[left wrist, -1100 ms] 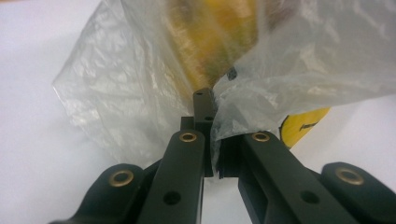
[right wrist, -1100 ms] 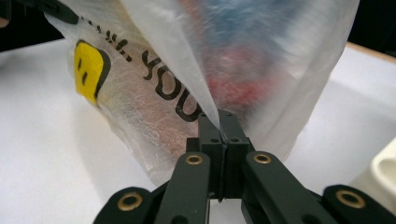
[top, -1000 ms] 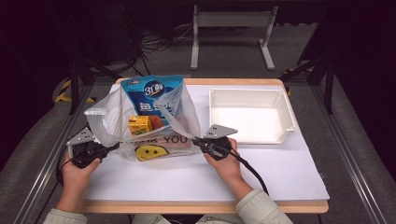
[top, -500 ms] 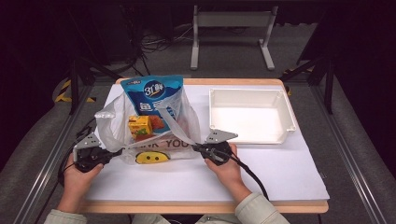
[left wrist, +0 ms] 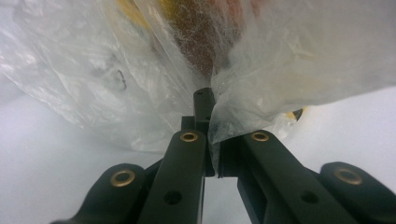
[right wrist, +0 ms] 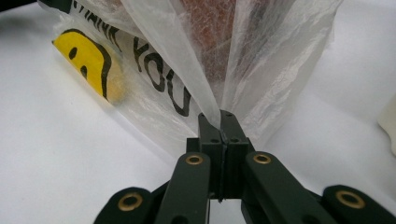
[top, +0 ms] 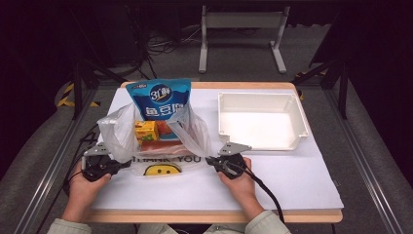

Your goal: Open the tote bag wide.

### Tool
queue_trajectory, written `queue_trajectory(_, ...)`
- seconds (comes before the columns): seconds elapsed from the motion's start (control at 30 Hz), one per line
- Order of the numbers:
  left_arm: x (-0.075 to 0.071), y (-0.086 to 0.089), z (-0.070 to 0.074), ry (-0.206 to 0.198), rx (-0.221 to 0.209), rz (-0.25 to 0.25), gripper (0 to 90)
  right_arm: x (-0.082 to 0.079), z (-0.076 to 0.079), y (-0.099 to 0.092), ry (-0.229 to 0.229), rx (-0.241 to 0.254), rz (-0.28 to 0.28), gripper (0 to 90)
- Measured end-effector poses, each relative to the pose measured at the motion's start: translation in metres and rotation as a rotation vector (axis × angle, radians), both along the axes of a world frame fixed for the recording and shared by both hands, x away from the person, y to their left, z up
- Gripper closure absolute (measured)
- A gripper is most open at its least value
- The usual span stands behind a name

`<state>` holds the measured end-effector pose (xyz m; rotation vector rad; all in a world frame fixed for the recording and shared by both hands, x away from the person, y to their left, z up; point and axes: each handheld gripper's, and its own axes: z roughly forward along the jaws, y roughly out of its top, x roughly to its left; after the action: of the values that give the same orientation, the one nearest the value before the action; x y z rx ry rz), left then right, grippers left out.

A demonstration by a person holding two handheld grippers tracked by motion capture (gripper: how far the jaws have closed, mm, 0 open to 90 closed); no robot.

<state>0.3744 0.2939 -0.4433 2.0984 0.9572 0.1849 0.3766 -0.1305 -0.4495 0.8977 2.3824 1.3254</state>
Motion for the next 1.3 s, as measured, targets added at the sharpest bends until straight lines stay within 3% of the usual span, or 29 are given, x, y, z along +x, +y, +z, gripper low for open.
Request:
queue_trajectory(0.27, 0.005, -0.004, -0.008, 0.050, 0.045, 0.009, 89.4, -0.003, -0.001, 0.005, -0.026, -0.053, -0.005, 90.0)
queue_trajectory(0.37, 0.003, -0.003, -0.006, 0.031, 0.044, 0.006, 86.9, -0.003, -0.001, 0.005, -0.027, -0.050, -0.007, 90.0)
queue_trajectory(0.43, 0.000, 0.000, -0.002, 0.015, 0.007, 0.002, 75.0, -0.003, -0.001, 0.005, -0.028, -0.046, -0.005, 89.4)
queue_trajectory(0.5, -0.003, 0.002, 0.002, 0.000, -0.034, -0.015, 57.4, -0.003, 0.000, 0.004, -0.029, -0.044, -0.003, 86.3)
queue_trajectory(0.57, -0.008, 0.004, 0.009, -0.019, -0.063, -0.026, 46.2, -0.003, 0.000, 0.004, -0.029, -0.037, 0.000, 79.5)
queue_trajectory(0.63, -0.015, 0.009, 0.016, -0.063, -0.068, -0.027, 40.2, -0.003, 0.002, 0.003, -0.029, -0.013, -0.005, 66.0)
queue_trajectory(0.73, -0.025, 0.016, 0.027, -0.111, -0.112, 0.012, 36.2, -0.007, 0.012, 0.003, -0.051, 0.035, -0.004, 51.8)
queue_trajectory(0.83, -0.033, 0.018, 0.039, -0.179, -0.142, 0.044, 35.6, -0.013, 0.029, 0.009, -0.090, 0.067, 0.025, 40.3)
queue_trajectory(0.93, -0.037, 0.016, 0.048, -0.238, -0.137, 0.067, 36.7, -0.023, 0.051, 0.017, -0.168, 0.067, 0.036, 36.2)
queue_trajectory(0.97, -0.037, 0.016, 0.050, -0.244, -0.136, 0.072, 37.3, -0.026, 0.058, 0.020, -0.198, 0.061, 0.032, 35.3)
queue_trajectory(1.03, -0.037, 0.016, 0.051, -0.252, -0.133, 0.080, 37.7, -0.027, 0.062, 0.021, -0.212, 0.059, 0.027, 35.1)
queue_trajectory(1.07, -0.037, 0.017, 0.052, -0.253, -0.140, 0.093, 38.5, -0.028, 0.073, 0.022, -0.246, 0.062, 0.002, 35.1)
queue_trajectory(1.17, -0.037, 0.019, 0.054, -0.272, -0.170, 0.101, 41.4, -0.024, 0.078, 0.021, -0.244, 0.076, -0.014, 36.3)
queue_trajectory(1.3, -0.037, 0.020, 0.055, -0.299, -0.175, 0.102, 60.0, -0.015, 0.080, 0.018, -0.198, 0.092, -0.013, 58.3)
